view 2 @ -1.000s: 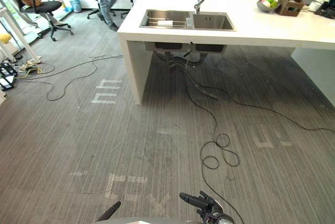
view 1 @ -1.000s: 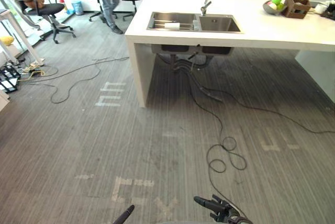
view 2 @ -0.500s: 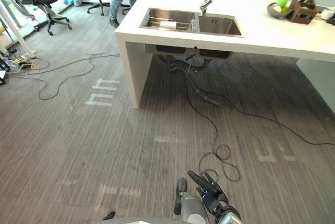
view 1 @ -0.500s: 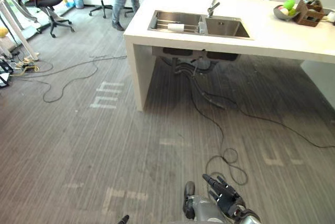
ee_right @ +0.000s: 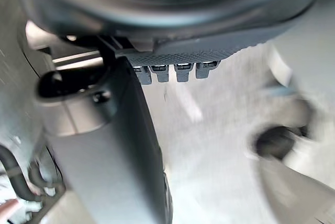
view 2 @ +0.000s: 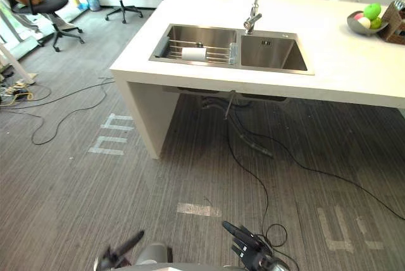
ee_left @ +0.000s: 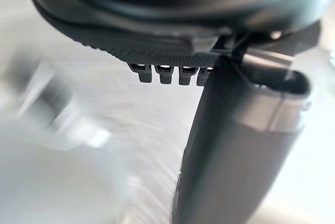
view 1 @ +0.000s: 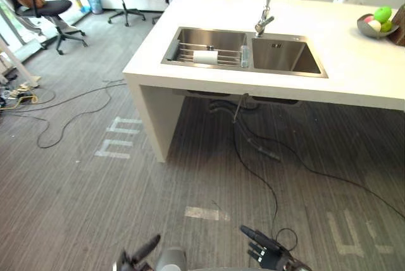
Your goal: Walk over to the sink, pick up the cup, carry it to the dishwasher, place the cup inside the dishwasher, then close the dishwasher door
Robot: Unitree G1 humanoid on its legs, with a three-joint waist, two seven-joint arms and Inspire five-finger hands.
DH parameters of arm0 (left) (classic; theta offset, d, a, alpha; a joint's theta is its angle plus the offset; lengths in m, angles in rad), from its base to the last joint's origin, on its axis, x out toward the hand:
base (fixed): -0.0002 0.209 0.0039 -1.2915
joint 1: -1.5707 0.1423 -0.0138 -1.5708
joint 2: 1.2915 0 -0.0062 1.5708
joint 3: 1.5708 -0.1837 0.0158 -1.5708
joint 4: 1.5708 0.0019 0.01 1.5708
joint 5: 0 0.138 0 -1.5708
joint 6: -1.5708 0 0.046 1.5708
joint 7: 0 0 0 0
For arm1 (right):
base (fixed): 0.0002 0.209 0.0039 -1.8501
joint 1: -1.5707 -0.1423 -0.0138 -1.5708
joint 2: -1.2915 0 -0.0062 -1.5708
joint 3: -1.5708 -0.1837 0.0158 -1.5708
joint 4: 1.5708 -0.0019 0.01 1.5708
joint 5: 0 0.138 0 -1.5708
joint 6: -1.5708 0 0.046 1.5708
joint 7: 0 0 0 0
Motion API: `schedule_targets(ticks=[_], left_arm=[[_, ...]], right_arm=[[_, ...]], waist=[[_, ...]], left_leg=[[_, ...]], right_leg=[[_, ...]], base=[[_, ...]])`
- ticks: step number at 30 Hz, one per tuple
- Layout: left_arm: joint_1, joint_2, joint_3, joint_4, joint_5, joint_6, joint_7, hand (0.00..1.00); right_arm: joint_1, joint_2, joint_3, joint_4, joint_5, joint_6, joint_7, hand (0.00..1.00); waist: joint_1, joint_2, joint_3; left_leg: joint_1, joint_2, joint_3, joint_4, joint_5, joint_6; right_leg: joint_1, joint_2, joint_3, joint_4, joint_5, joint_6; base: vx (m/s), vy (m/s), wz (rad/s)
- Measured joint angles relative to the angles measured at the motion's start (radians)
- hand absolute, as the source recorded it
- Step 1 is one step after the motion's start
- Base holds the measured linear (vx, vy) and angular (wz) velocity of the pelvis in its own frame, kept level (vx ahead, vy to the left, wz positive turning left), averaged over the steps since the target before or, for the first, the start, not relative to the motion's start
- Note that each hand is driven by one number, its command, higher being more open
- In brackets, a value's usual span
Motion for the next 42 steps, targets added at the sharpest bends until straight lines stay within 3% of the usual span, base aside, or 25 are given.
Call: schedule_targets(ticks=[1,2,3,4,5,6,8,9,10,11,12,13,14,15,16,17,19,20,21,24,29,33,35,38,42], left_arm=[[0.0,0.0,-0.039,-0.031,0.017,-0.019,0.029,1.0],[-0.004,-0.004,-0.112,-0.094,0.077,-0.074,0.13,1.0],[-0.033,-0.005,-0.151,-0.132,0.134,-0.12,0.229,1.0],[-0.054,-0.006,-0.16,-0.163,0.153,-0.126,0.264,1.0],[-0.092,-0.012,-0.179,-0.248,0.199,-0.129,0.327,1.0],[-0.112,-0.01,-0.2,-0.356,0.26,-0.138,0.381,1.0],[-0.128,0.02,-0.228,-0.504,0.362,-0.149,0.444,1.0],[-0.129,0.032,-0.23,-0.555,0.399,-0.156,0.455,1.0],[-0.129,0.062,-0.225,-0.658,0.469,-0.179,0.479,1.0],[-0.134,0.093,-0.219,-0.755,0.542,-0.213,0.497,1.0],[-0.136,0.106,-0.211,-0.8,0.577,-0.235,0.501,1.0],[-0.136,0.119,-0.183,-0.889,0.619,-0.273,0.504,1.0],[-0.136,0.126,-0.155,-0.94,0.641,-0.307,0.517,1.0],[-0.134,0.127,-0.144,-0.954,0.65,-0.321,0.522,1.0],[-0.134,0.13,-0.133,-0.972,0.663,-0.342,0.536,1.0],[-0.135,0.133,-0.12,-0.978,0.68,-0.351,0.541,1.0],[-0.134,0.139,-0.108,-0.976,0.681,-0.345,0.54,1.0],[-0.134,0.151,-0.102,-0.964,0.672,-0.33,0.537,1.0],[-0.13,0.166,-0.096,-0.951,0.66,-0.307,0.525,1.0],[-0.12,0.144,-0.132,-0.915,0.635,-0.26,0.438,1.0],[-0.12,0.161,-0.212,-0.914,0.716,-0.25,0.264,1.0],[-0.122,0.299,-0.216,-0.907,0.715,-0.242,0.097,1.0],[-0.154,0.413,-0.228,-0.865,0.716,-0.2,-0.015,1.0],[-0.216,0.507,-0.226,-0.788,0.701,-0.125,-0.15,1.0],[-0.339,0.618,-0.227,-0.645,0.674,-0.074,-0.225,1.0]], right_arm=[[0.0,0.002,0.012,-0.006,0.0,0.0,0.012,1.0],[0.001,0.005,0.028,-0.011,-0.008,0.003,0.03,1.0],[-0.004,0.023,0.042,-0.007,-0.025,0.013,0.03,1.0],[-0.008,0.028,0.056,-0.007,-0.027,0.019,0.028,1.0],[-0.012,0.029,0.081,-0.009,-0.026,0.033,0.024,1.0],[-0.019,0.027,0.097,-0.009,-0.026,0.043,0.014,1.0],[0.0,0.029,0.106,-0.006,-0.025,0.051,-0.01,1.0],[0.014,0.031,0.108,-0.006,-0.025,0.051,-0.016,1.0],[0.02,0.044,0.111,-0.023,-0.022,0.04,-0.027,1.0],[0.018,0.045,0.112,-0.023,-0.021,0.041,-0.036,1.0],[0.018,0.044,0.11,-0.021,-0.022,0.04,-0.039,1.0],[0.017,0.047,0.096,-0.026,-0.023,0.029,-0.045,1.0],[0.018,0.038,0.089,-0.042,-0.023,0.017,-0.046,1.0],[0.018,0.031,0.09,-0.041,-0.023,0.007,-0.046,1.0],[0.018,0.029,0.089,-0.039,-0.023,-0.019,-0.047,1.0],[0.015,0.034,0.091,-0.04,-0.024,-0.032,-0.044,1.0],[0.009,0.045,0.091,-0.041,-0.028,-0.037,-0.036,1.0],[0.01,0.048,0.094,-0.04,-0.028,-0.036,-0.025,1.0],[0.017,0.057,0.094,-0.039,-0.028,-0.035,-0.018,1.0],[0.008,0.026,0.091,-0.033,-0.039,-0.009,-0.014,1.0],[0.016,-0.001,0.072,-0.054,-0.066,0.041,-0.013,1.0],[0.015,-0.012,0.069,-0.049,-0.065,0.063,-0.012,1.0],[0.011,-0.014,0.044,-0.025,-0.067,0.071,-0.002,1.0],[0.017,-0.015,0.036,-0.021,-0.126,0.071,0.038,1.0],[0.011,-0.015,0.036,-0.006,-0.154,0.072,0.068,1.0]], waist=[[0.003,0.011,-0.007],[0.008,0.04,-0.014],[0.007,0.038,-0.019],[0.002,0.023,-0.021],[-0.011,-0.002,-0.023],[-0.028,-0.008,-0.024],[-0.044,-0.02,-0.023],[-0.051,-0.02,-0.025],[-0.057,-0.02,-0.03],[-0.058,-0.024,-0.033],[-0.059,-0.03,-0.035],[-0.058,-0.036,-0.036],[-0.061,-0.035,-0.037],[-0.061,-0.026,-0.04],[-0.061,-0.014,-0.049],[-0.062,-0.01,-0.053],[-0.063,-0.008,-0.054],[-0.064,-0.016,-0.059],[-0.066,-0.034,-0.069],[-0.067,0.028,-0.086],[-0.07,0.04,-0.088],[-0.072,0.059,-0.105],[-0.064,0.064,-0.109],[-0.061,0.067,-0.125],[-0.062,0.071,-0.13]], left_leg=[[0.001,-0.013,-0.005,-0.136,0.056,-0.013],[-0.021,-0.012,-0.025,-0.272,0.154,-0.033],[-0.019,-0.03,-0.042,-0.226,0.244,-0.009],[-0.021,-0.046,-0.048,-0.213,0.246,-0.005],[-0.021,-0.07,-0.028,-0.21,0.239,0.025],[-0.015,-0.084,-0.005,-0.209,0.24,0.097],[0.041,-0.12,0.004,-0.205,0.208,0.136],[0.07,-0.13,0.002,-0.211,0.196,0.141],[0.13,-0.138,-0.001,-0.244,0.18,0.143],[0.208,-0.142,-0.012,-0.3,0.168,0.142],[0.247,-0.146,-0.016,-0.328,0.165,0.143],[0.321,-0.154,-0.013,-0.366,0.147,0.141],[0.401,-0.16,-0.006,-0.394,0.126,0.139],[0.438,-0.158,-0.003,-0.412,0.119,0.136],[0.496,-0.141,0.001,-0.447,0.108,0.126],[0.534,-0.118,0.002,-0.468,0.099,0.112],[0.556,-0.083,0.007,-0.474,0.082,0.085],[0.561,-0.061,0.006,-0.464,0.057,0.056],[0.558,-0.066,0.0,-0.437,0.026,0.035],[0.562,-0.001,-0.009,-0.399,-0.001,0.002],[0.568,0.037,-0.008,-0.402,0.018,-0.024],[0.567,0.044,-0.004,-0.44,0.023,-0.027],[0.563,0.044,-0.001,-0.446,0.023,-0.027],[0.547,0.04,0.0,-0.443,0.031,-0.03],[0.543,0.042,0.001,-0.455,0.032,-0.03]], right_leg=[[0.014,-0.004,0.022,-0.004,-0.015,0.008],[0.051,0.012,0.074,-0.026,-0.062,0.006],[0.087,-0.007,0.107,-0.031,-0.092,0.001],[0.088,-0.025,0.126,-0.026,-0.093,-0.001],[0.071,-0.058,0.165,0.006,-0.089,0.005],[0.051,-0.075,0.179,0.06,-0.078,0.023],[0.045,-0.105,0.179,0.167,-0.038,0.063],[0.04,-0.107,0.177,0.216,-0.01,0.072],[0.002,-0.107,0.165,0.351,0.062,0.116],[-0.056,-0.11,0.136,0.512,0.183,0.214],[-0.092,-0.12,0.127,0.601,0.251,0.259],[-0.18,-0.168,0.088,0.825,0.255,0.25],[-0.257,-0.237,0.015,0.998,0.204,0.175],[-0.288,-0.262,-0.017,1.039,0.176,0.132],[-0.344,-0.275,-0.063,1.031,0.115,0.096],[-0.388,-0.267,-0.098,0.927,0.056,0.097],[-0.423,-0.23,-0.116,0.675,0.028,0.104],[-0.423,-0.18,-0.092,0.364,0.069,0.113],[-0.422,-0.156,-0.017,0.202,0.235,0.135],[-0.366,-0.095,-0.021,0.138,0.231,0.12],[-0.317,-0.056,-0.031,0.052,0.242,0.097],[-0.3,-0.031,-0.027,-0.034,0.285,0.09],[-0.277,-0.025,-0.023,-0.106,0.328,0.089],[-0.277,-0.028,-0.015,-0.142,0.353,0.088],[-0.278,-0.014,-0.013,-0.167,0.382,0.078]], base=[[0.58,0.186,-0.94],[0.61,0.262,-0.81],[0.71,0.339,-0.67],[0.58,0.287,-0.31],[0.67,0.313,-0.05],[0.46,0.199,-0.01],[0.51,0.195,0.1],[0.65,0.223,0.12],[0.61,0.189,0.12],[0.48,0.142,0.08],[0.46,0.111,-0.01],[0.43,0.087,-0.17],[0.4,0.081,-0.25],[0.35,0.062,-0.24],[0.31,0.021,-0.18],[0.36,-0.035,-0.13],[0.31,-0.132,-0.06],[0.34,-0.252,-0.01],[0.29,-0.227,0.01],[0.26,-0.199,-0.03],[0.18,-0.141,-0.02],[0.05,-0.014,-0.08],[0.0,0.011,-0.06],[-0.03,-0.004,-0.05],[-0.07,-0.024,-0.03]])
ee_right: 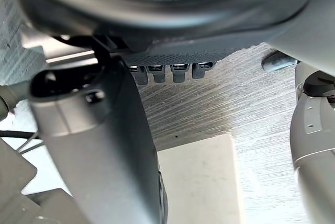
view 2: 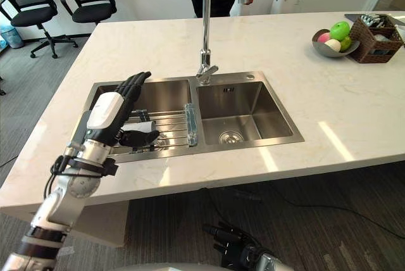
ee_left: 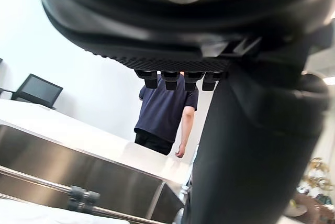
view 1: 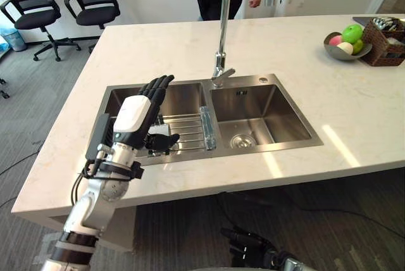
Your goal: Walk over to the sink, pick up the cup, carry it to the dishwasher, place the cup inside the dishwasher, then close the dishwasher door
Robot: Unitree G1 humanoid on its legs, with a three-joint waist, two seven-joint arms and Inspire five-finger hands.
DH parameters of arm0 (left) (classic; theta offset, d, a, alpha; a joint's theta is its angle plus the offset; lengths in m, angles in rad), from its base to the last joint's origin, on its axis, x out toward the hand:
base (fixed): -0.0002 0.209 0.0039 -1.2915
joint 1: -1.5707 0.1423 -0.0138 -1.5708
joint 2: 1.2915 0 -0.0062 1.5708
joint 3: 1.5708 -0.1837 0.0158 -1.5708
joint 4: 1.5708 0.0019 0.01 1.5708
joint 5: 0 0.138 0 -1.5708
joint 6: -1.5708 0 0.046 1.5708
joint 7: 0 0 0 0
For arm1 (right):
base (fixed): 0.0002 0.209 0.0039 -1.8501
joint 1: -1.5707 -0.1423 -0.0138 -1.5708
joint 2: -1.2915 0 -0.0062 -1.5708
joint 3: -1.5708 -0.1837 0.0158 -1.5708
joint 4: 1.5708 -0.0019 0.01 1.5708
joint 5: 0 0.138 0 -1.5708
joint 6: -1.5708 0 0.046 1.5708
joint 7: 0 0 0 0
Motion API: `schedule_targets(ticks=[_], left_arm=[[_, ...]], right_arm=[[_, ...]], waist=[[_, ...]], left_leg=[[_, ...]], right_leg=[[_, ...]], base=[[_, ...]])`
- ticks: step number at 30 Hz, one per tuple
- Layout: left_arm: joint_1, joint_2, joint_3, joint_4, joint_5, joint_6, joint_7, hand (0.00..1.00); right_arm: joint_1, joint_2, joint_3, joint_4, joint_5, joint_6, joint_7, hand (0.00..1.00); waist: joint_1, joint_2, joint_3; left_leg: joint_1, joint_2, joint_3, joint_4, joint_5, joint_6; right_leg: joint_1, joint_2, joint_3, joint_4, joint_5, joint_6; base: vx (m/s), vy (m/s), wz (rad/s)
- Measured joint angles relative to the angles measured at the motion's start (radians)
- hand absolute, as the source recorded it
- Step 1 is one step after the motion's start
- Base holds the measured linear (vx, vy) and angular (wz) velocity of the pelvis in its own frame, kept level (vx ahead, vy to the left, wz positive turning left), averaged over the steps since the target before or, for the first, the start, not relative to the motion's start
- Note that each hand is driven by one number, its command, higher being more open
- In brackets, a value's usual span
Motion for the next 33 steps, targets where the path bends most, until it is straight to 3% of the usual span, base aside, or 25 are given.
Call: schedule_targets(ticks=[7,10,12,17,20,27,33], left_arm=[[-0.17,0.076,-0.004,0.182,-0.061,0.062,-0.123,1.0],[-0.26,0.119,-0.068,0.294,-0.118,0.075,-0.231,1.0],[-0.297,0.15,-0.119,0.37,-0.135,0.083,-0.32,1.0],[-0.35,0.151,-0.192,0.445,-0.178,0.09,-0.486,1.0],[-0.389,0.152,-0.199,0.467,-0.194,0.091,-0.541,1.0],[-0.454,0.213,-0.225,0.526,-0.197,0.096,-0.555,1.0],[-0.454,0.213,-0.237,0.622,-0.186,0.098,-0.578,1.0]], right_arm=[[-0.01,-0.001,0.001,0.006,-0.012,0.005,0.022,1.0],[-0.013,0.0,0.002,0.004,-0.024,0.005,0.022,1.0],[-0.019,0.0,0.001,-0.005,-0.042,0.005,0.027,1.0],[-0.028,-0.014,-0.006,-0.022,-0.048,0.005,0.039,1.0],[-0.034,-0.018,-0.025,-0.021,-0.048,0.003,0.044,1.0],[-0.034,-0.035,-0.042,-0.019,-0.047,-0.003,0.042,1.0],[-0.036,-0.035,-0.046,-0.019,-0.047,-0.006,0.048,1.0]], waist=[[-0.021,0.004,0.001],[-0.028,0.007,0.003],[-0.055,0.014,0.006],[-0.084,0.036,0.02],[-0.099,0.048,0.027],[-0.119,0.048,0.027],[-0.128,0.047,0.032]], left_leg=[[0.01,0.0,0.011,-0.042,0.011,-0.003],[0.023,-0.001,0.024,-0.058,0.02,-0.007],[0.026,0.0,0.034,-0.069,0.027,-0.011],[0.042,0.002,0.054,-0.083,0.031,-0.013],[0.049,0.003,0.06,-0.091,0.031,-0.014],[0.06,-0.003,0.08,-0.091,0.031,-0.014],[0.064,0.0,0.103,-0.088,0.024,-0.018]], right_leg=[[-0.01,0.002,0.007,-0.007,0.022,-0.011],[-0.011,0.003,0.021,-0.007,0.022,-0.01],[-0.017,0.006,0.03,-0.007,0.024,-0.011],[-0.021,0.017,0.052,-0.001,0.036,-0.012],[-0.021,0.02,0.057,-0.001,0.036,-0.012],[-0.021,0.021,0.078,-0.001,0.036,-0.011],[-0.021,0.026,0.095,-0.002,0.035,-0.008]], base=[[-0.12,-0.017,-0.03],[-0.05,-0.005,-0.11],[-0.01,0.0,-0.12],[0.04,0.039,-0.15],[0.06,0.072,-0.06],[0.0,0.04,-0.09],[-0.06,0.013,-0.08]])
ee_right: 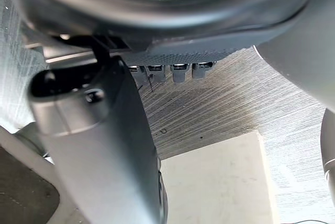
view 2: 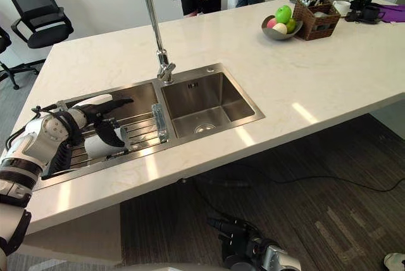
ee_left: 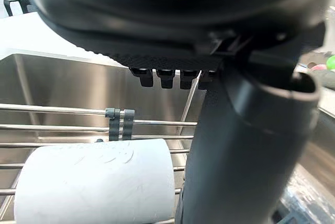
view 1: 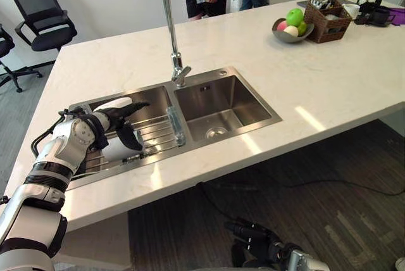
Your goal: Walk over to the sink, pick up the cup, carry it to the dishwasher, place the cup inside the dishwasher, then close the dishwasher door
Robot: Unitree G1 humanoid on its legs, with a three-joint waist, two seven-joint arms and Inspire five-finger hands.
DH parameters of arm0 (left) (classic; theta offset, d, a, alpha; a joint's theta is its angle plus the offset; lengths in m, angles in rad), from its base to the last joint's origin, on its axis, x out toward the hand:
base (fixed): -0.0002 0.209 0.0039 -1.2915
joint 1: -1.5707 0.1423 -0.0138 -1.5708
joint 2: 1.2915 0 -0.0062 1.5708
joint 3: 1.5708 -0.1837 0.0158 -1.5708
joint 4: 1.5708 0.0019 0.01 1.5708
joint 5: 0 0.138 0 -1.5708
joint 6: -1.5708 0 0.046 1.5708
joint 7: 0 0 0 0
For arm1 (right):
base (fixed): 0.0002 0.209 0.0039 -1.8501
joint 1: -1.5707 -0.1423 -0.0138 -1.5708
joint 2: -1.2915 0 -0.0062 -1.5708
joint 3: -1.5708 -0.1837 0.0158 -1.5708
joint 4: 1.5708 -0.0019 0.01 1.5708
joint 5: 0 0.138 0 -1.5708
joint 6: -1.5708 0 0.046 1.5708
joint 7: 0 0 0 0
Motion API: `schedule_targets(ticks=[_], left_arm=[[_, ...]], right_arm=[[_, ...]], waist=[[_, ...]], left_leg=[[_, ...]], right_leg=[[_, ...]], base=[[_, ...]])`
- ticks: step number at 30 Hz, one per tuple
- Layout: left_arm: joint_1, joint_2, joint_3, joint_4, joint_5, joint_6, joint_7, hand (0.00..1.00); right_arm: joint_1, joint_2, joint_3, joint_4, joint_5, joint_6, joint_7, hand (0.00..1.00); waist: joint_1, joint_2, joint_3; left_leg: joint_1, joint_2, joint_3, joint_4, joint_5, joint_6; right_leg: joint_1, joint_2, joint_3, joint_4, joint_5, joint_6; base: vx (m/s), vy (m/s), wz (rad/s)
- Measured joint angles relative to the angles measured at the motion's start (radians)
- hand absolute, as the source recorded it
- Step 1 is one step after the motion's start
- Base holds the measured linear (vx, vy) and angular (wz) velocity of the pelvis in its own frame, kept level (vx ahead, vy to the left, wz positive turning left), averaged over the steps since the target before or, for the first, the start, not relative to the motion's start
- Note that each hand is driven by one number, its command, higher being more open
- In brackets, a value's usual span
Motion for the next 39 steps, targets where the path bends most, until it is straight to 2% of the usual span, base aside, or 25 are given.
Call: schedule_targets(ticks=[10,15,30,35,39], left_arm=[[-0.011,0.001,0.001,0.062,0.01,-0.002,-0.061,1.0],[-0.047,0.009,0.009,0.085,0.015,0.001,-0.102,1.0],[-0.048,0.009,0.061,0.124,0.038,0.01,-0.177,1.0],[-0.067,0.009,0.064,0.131,0.054,0.049,-0.253,1.0],[-0.067,0.009,0.086,0.142,0.07,0.059,-0.273,1.0]], right_arm=[[-0.003,0.0,-0.036,-0.005,0.0,-0.001,0.035,1.0],[-0.003,0.0,-0.037,-0.005,0.0,-0.002,0.034,1.0],[-0.003,-0.001,-0.045,-0.005,0.0,-0.003,0.038,1.0],[-0.003,-0.001,-0.047,-0.005,0.0,-0.003,0.045,1.0],[-0.003,-0.001,-0.048,-0.005,0.0,-0.003,0.046,1.0]], waist=[[-0.021,0.013,0.015],[-0.021,0.013,0.015],[-0.021,0.009,0.019],[-0.02,0.008,0.021],[-0.018,0.003,0.024]], left_leg=[[0.002,0.007,0.005,-0.004,-0.004,-0.005],[0.003,0.005,0.005,-0.005,-0.005,-0.006],[0.002,0.008,0.004,-0.007,-0.005,-0.006],[0.0,0.01,0.001,-0.009,-0.005,-0.006],[-0.001,0.011,-0.002,-0.009,-0.005,-0.007]], right_leg=[[-0.005,0.011,0.005,0.001,0.002,-0.003],[-0.006,0.01,0.006,0.001,0.0,-0.002],[-0.006,0.01,0.002,0.001,-0.002,-0.001],[-0.006,0.01,-0.005,0.001,-0.005,-0.001],[-0.006,0.01,-0.009,0.001,-0.008,-0.002]], base=[[0.02,0.031,-0.02],[0.01,0.039,0.0],[-0.01,0.006,0.0],[0.0,0.0,0.04],[0.0,0.0,0.02]])
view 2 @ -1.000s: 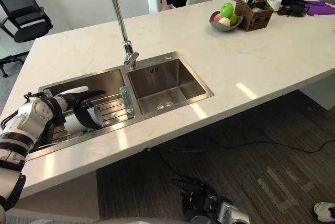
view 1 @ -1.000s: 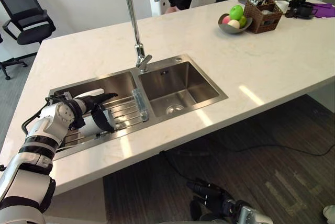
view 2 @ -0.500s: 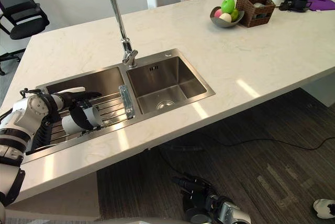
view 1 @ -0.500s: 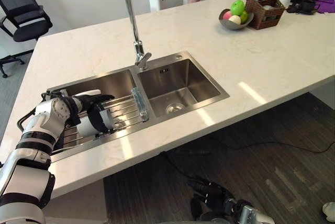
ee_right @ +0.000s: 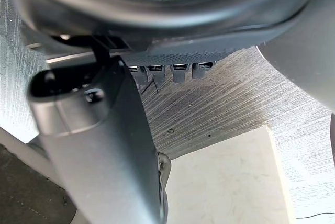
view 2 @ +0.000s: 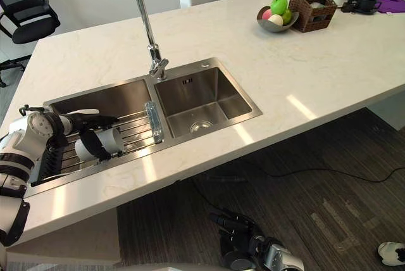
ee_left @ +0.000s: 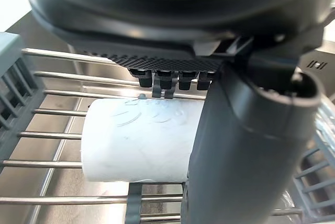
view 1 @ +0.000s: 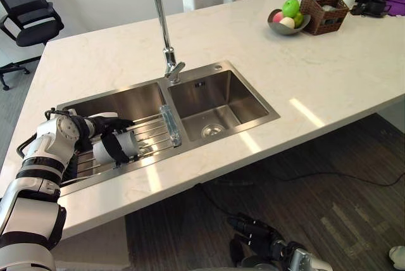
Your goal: Walk over to the sink, pick up the cup, carry it to the dishwasher, place the cup inside the dishwasher, then close the dishwasher door
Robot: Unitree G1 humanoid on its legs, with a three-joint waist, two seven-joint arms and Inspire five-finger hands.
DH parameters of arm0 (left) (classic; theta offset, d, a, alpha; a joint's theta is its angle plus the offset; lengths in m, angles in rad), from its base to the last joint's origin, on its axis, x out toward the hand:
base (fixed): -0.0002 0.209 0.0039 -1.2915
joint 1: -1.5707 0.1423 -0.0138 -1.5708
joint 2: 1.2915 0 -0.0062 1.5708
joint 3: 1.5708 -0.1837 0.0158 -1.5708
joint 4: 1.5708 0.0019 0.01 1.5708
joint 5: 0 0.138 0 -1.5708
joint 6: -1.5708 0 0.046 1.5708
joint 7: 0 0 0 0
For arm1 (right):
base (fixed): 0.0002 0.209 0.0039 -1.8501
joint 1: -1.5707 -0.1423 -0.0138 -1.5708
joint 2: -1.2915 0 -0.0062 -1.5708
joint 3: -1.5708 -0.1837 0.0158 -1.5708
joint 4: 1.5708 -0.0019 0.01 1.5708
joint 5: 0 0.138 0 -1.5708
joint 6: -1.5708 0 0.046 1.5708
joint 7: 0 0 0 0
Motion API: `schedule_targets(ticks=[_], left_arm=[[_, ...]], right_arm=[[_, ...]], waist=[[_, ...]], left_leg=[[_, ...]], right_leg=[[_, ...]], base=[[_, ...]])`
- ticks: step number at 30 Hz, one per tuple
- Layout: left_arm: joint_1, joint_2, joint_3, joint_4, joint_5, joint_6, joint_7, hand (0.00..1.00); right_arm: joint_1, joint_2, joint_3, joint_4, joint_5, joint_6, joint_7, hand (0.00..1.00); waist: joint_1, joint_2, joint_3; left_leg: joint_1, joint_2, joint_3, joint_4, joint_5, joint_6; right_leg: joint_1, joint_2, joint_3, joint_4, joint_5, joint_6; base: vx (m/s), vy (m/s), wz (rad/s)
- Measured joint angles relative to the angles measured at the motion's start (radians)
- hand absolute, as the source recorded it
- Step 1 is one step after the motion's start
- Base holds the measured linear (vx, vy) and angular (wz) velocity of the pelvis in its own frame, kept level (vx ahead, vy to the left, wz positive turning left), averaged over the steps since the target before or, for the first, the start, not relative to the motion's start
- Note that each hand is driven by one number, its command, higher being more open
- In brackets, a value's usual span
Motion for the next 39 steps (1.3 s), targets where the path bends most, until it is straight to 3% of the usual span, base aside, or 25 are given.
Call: schedule_targets(ticks=[16,26,32,33,35,39], left_arm=[[-0.014,-0.001,0.042,0.049,0.059,-0.006,0.004,1.0],[0.009,-0.037,0.054,0.062,0.1,0.001,0.041,1.0],[0.029,-0.048,0.054,0.064,0.137,0.016,0.044,1.0],[0.029,-0.047,0.054,0.064,0.146,0.017,0.044,0.0],[0.029,-0.047,0.054,0.064,0.166,0.021,0.045,0.0],[0.029,-0.058,0.08,0.064,0.215,0.056,0.127,0.0]], right_arm=[[0.0,-0.005,0.001,0.006,0.0,0.001,-0.001,1.0],[-0.001,-0.005,0.005,0.006,0.0,0.001,-0.001,1.0],[-0.007,-0.004,0.012,0.005,0.0,0.001,0.001,1.0],[-0.007,-0.004,0.012,0.005,0.0,0.001,0.001,1.0],[-0.007,-0.004,0.012,0.005,0.0,0.001,0.001,1.0],[-0.007,-0.004,0.012,0.003,0.0,0.001,0.007,1.0]], waist=[[0.02,-0.01,0.005],[0.017,-0.018,0.009],[-0.002,-0.019,0.009],[-0.002,-0.018,0.009],[-0.003,-0.019,0.009],[-0.012,-0.019,0.009]], left_leg=[[0.001,-0.001,0.0,0.001,0.001,0.001],[0.003,-0.001,0.005,0.0,0.0,-0.001],[0.004,0.0,0.021,0.0,-0.004,-0.004],[0.005,0.0,0.03,0.001,-0.004,-0.004],[0.008,0.001,0.037,0.001,-0.006,-0.005],[0.011,0.004,0.054,0.001,-0.011,-0.006]], right_leg=[[0.0,0.0,0.0,0.0,-0.001,-0.001],[0.0,0.0,0.004,-0.001,-0.003,0.002],[-0.005,0.004,0.017,-0.001,-0.003,0.002],[-0.005,0.005,0.021,-0.001,-0.003,0.002],[-0.005,0.007,0.025,-0.001,-0.003,0.002],[-0.008,0.014,0.04,-0.001,-0.005,0.006]], base=[[0.0,0.0,0.0],[0.0,0.0,0.0],[0.0,0.001,-0.07],[-0.01,0.016,-0.1],[-0.03,0.016,-0.09],[-0.03,0.004,-0.11]])
